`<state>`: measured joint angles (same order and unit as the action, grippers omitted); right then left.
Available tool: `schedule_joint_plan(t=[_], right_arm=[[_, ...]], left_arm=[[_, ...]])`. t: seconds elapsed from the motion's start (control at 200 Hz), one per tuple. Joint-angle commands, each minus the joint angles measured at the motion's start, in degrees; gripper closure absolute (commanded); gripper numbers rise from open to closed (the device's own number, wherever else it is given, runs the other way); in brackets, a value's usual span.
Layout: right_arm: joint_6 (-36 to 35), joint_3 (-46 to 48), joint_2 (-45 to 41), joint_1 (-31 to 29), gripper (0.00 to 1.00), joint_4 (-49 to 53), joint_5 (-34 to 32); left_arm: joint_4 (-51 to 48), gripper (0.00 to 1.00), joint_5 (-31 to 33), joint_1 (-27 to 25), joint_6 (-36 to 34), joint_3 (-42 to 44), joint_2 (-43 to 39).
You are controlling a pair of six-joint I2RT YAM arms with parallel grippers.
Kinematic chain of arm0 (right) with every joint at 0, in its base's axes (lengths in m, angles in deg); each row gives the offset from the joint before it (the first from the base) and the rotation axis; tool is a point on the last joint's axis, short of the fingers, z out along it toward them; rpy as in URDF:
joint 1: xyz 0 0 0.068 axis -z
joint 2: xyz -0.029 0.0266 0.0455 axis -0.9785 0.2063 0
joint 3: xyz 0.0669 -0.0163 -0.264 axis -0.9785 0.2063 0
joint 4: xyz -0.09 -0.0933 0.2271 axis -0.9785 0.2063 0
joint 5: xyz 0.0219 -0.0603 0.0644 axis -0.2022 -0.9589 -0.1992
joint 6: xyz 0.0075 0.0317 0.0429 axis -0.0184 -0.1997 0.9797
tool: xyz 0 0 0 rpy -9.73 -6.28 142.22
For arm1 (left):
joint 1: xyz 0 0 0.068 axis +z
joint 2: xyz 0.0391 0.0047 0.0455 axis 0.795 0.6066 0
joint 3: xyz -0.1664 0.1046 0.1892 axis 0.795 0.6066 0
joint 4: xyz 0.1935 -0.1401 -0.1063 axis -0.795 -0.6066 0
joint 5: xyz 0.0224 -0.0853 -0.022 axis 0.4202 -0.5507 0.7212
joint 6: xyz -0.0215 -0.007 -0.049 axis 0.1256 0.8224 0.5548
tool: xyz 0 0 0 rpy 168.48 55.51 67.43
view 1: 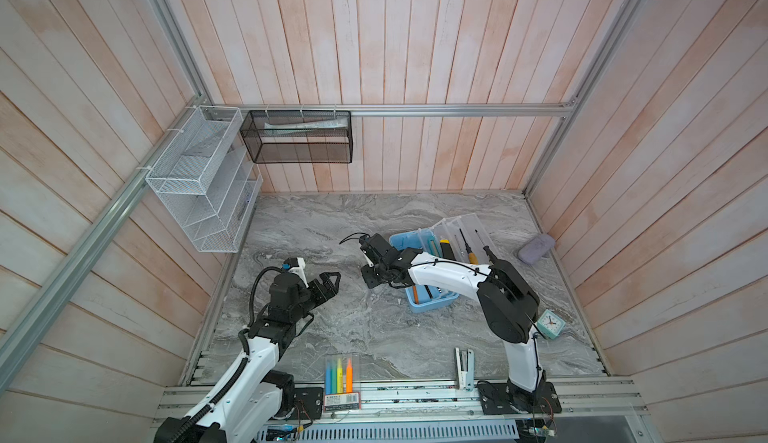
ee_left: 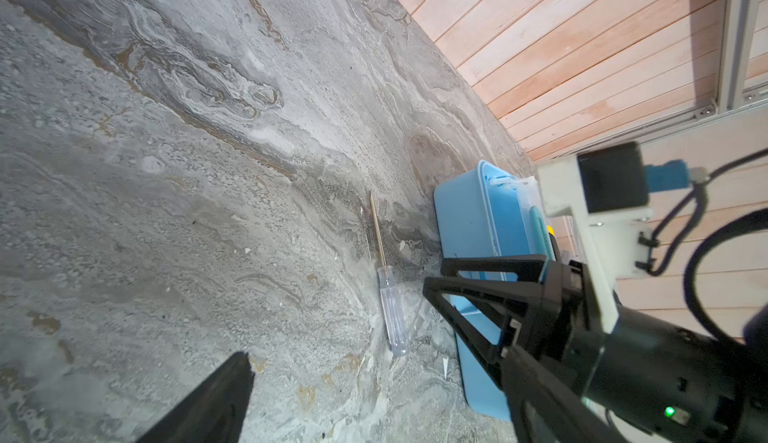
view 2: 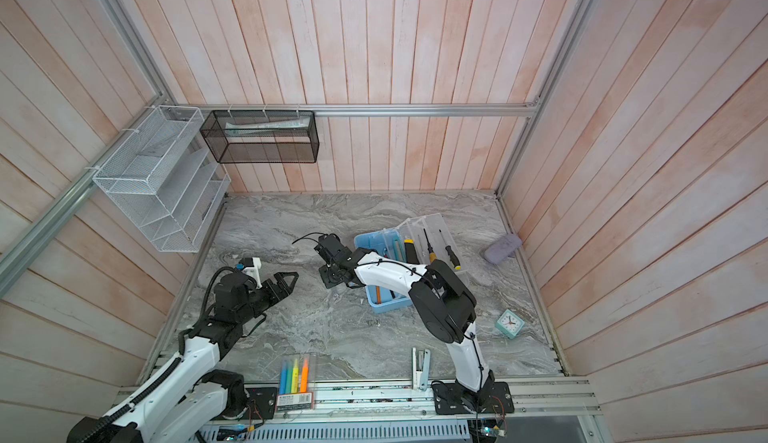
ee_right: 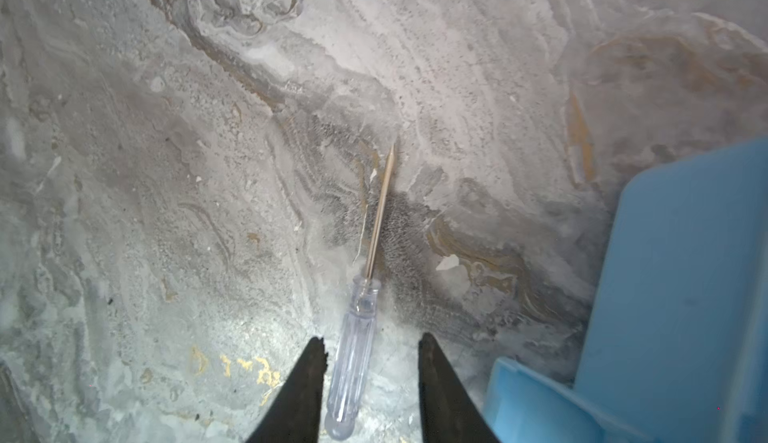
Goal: Pack the tool kit
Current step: 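Move the right gripper over the clear-handled screwdriver beside the box, then lower the right gripper and close it on the clear-handled screwdriver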
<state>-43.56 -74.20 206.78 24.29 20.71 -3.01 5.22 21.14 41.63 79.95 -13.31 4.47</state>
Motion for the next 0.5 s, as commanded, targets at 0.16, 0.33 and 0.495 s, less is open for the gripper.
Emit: schedule_joint_plan(t=[0.16,0.33,0.495], right_arm=[[0.14,-1.49,3.75,-0.60,0.69,3.60,1.36],[0.13,-1.36,4.77,-0.86,0.69,3.69,2.20],[0.12,-2.29,6.47,-1.65,0.69,4.29,2.41]], left_arm=[[2.85,0.05,-0.79,0.41,-0.31,1.73,0.71],[3.02,0.05,-0.96,0.39,-0.23,2.31,0.61],[3.02,0.05,-0.93,0.40,-0.12,2.84,0.14]])
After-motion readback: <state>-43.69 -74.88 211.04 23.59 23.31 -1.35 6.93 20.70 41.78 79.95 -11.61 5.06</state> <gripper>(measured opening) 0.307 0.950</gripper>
